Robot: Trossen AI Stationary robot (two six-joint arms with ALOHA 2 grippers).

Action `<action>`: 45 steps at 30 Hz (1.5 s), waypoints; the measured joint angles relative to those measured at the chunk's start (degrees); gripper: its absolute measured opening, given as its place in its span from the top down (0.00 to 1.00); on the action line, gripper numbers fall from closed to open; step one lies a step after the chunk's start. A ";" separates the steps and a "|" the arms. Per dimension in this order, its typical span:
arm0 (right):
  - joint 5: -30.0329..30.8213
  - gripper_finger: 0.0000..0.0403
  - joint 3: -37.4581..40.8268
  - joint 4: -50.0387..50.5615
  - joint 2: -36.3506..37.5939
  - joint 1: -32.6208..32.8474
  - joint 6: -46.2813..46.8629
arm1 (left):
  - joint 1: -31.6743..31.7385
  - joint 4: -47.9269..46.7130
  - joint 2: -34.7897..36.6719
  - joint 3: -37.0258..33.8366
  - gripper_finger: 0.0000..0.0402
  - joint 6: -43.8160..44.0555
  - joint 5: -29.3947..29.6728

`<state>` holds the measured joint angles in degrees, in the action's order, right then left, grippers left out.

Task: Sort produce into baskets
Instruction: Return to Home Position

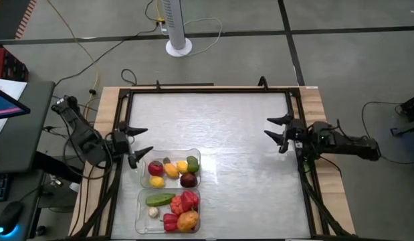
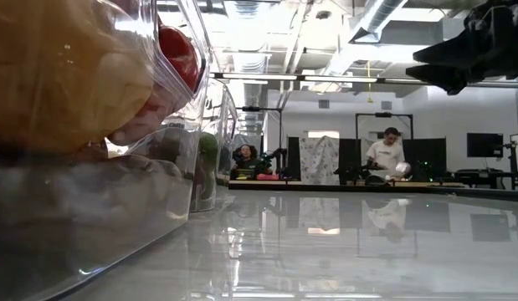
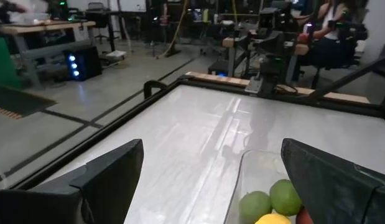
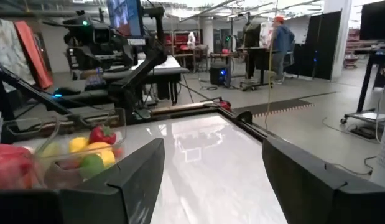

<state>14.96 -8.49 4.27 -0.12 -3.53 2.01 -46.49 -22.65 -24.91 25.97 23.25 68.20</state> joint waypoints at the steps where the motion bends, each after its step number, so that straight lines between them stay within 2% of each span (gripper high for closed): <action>1: -0.34 0.27 0.09 -0.03 -0.06 -0.44 -0.41 | 0.82 1.93 0.39 -0.58 0.08 -1.96 -1.12; 7: -5.69 0.27 0.92 -0.28 0.00 -3.46 -0.36 | 7.16 11.47 0.70 -3.86 0.08 -10.32 -9.91; 14: -7.92 0.27 7.97 -7.84 0.00 -5.48 2.43 | 15.58 24.96 0.71 -10.84 0.08 -15.45 -26.36; 18: -9.14 0.27 8.00 -7.85 -0.16 -6.02 2.67 | 19.91 31.54 0.73 -14.59 0.08 -16.46 -35.87; 21: -9.18 0.27 8.02 -8.45 0.00 -5.90 2.94 | 22.31 33.83 0.72 -16.43 0.08 -16.17 -40.66; 33: -5.94 0.27 8.06 -7.15 -0.02 -5.93 6.19 | 23.42 29.04 2.71 -18.03 0.08 -16.44 -41.78; 45: -6.03 0.27 8.11 -6.77 -0.02 -5.90 7.04 | 23.26 19.57 14.52 -18.03 0.08 -17.22 -57.23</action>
<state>8.93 -0.38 -2.50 -0.14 -9.43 9.05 -23.22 -3.08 -10.39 7.94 6.03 10.97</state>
